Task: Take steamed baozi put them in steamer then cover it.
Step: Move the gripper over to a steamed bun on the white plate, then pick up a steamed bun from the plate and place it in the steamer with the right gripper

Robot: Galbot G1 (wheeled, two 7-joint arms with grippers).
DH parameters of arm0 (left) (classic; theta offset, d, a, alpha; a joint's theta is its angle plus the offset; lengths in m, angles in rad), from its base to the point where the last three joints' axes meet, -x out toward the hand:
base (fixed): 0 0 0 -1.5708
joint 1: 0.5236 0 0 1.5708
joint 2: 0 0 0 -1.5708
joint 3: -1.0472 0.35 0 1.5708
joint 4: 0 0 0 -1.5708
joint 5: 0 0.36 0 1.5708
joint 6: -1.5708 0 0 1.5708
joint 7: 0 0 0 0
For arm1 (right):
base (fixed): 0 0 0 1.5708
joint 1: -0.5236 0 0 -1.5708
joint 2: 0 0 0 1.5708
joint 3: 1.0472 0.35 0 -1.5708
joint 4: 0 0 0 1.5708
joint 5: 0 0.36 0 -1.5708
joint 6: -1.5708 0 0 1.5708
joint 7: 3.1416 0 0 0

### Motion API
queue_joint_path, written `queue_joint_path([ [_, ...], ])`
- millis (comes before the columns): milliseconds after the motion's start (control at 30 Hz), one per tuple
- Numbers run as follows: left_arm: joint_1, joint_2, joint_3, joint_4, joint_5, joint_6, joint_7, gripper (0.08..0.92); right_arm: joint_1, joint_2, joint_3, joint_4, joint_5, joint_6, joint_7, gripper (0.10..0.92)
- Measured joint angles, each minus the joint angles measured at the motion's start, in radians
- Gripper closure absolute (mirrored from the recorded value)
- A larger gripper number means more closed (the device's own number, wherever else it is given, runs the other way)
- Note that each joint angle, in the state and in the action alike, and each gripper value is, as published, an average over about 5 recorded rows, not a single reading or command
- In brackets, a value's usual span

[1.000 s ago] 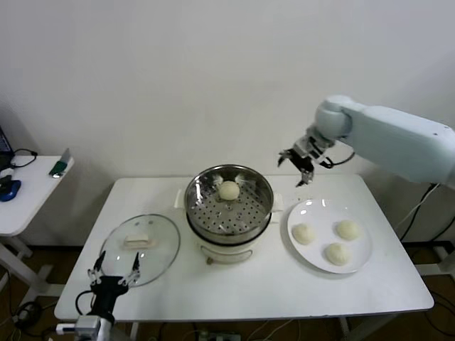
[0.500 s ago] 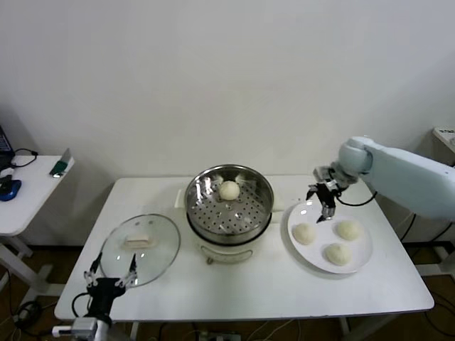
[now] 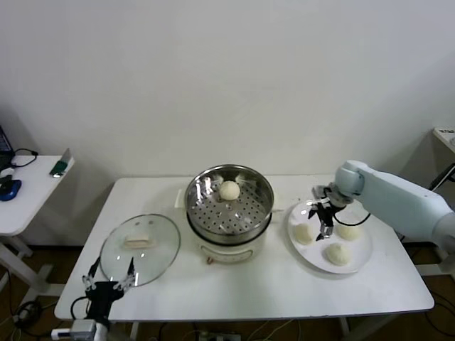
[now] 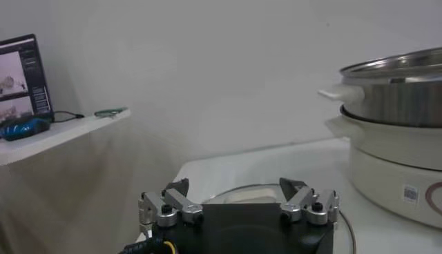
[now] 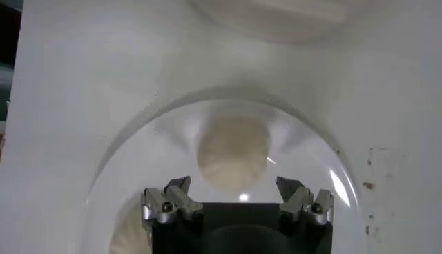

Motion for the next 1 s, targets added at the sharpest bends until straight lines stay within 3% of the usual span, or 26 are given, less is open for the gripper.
queue_joint_path([
  [367, -0.002, -0.001, -0.001, 0.008, -0.001, 0.002, -0.002, 0.177, -0.049, 0.052, 0.045, -0.063, -0.025, 0.008, 0.0, 0.204],
  [1000, -0.001, -0.003, 0.003, 0.011, 0.0, 0.003, -0.003, 0.177, -0.057, 0.07, 0.06, -0.082, -0.029, 0.018, -0.009, 0.304],
])
